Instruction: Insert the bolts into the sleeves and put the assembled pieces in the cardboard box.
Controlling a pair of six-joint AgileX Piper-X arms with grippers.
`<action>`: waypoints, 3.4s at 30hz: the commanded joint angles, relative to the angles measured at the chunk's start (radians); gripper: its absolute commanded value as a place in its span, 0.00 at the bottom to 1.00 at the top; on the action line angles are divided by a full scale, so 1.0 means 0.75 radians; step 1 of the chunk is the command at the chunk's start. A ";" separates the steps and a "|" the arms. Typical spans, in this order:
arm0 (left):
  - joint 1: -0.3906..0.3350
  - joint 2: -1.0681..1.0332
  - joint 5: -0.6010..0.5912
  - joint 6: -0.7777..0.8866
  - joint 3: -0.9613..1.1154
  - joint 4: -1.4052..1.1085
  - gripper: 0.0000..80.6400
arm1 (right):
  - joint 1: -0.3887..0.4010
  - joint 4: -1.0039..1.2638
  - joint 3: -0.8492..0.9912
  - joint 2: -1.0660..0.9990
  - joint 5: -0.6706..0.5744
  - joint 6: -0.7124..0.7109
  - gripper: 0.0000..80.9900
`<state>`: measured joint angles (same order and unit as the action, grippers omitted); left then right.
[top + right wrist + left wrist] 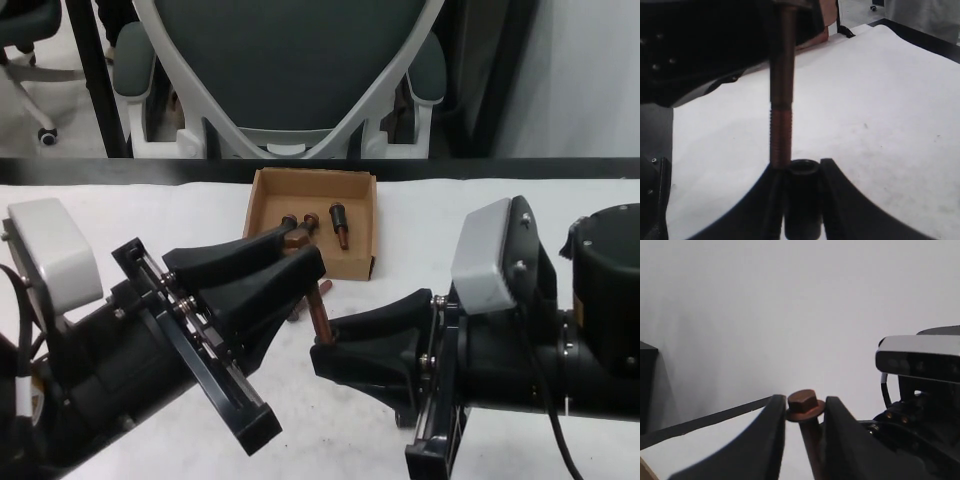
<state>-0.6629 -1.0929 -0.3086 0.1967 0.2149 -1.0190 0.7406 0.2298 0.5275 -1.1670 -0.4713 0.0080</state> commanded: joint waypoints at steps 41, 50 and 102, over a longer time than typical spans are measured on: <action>0.002 -0.003 -0.083 0.229 0.007 -0.044 0.01 | -0.001 0.070 0.016 0.045 0.023 0.002 0.00; 0.000 -0.003 -0.105 0.151 0.007 -0.022 0.01 | -0.001 0.070 0.016 0.045 0.023 0.002 0.00; 0.002 -0.003 -0.245 -0.042 0.031 0.138 0.09 | -0.001 0.170 0.019 0.045 0.014 0.062 0.00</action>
<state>-0.6581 -1.0929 -0.4088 0.1728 0.2340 -0.9113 0.7406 0.3135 0.5275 -1.1436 -0.4587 0.0534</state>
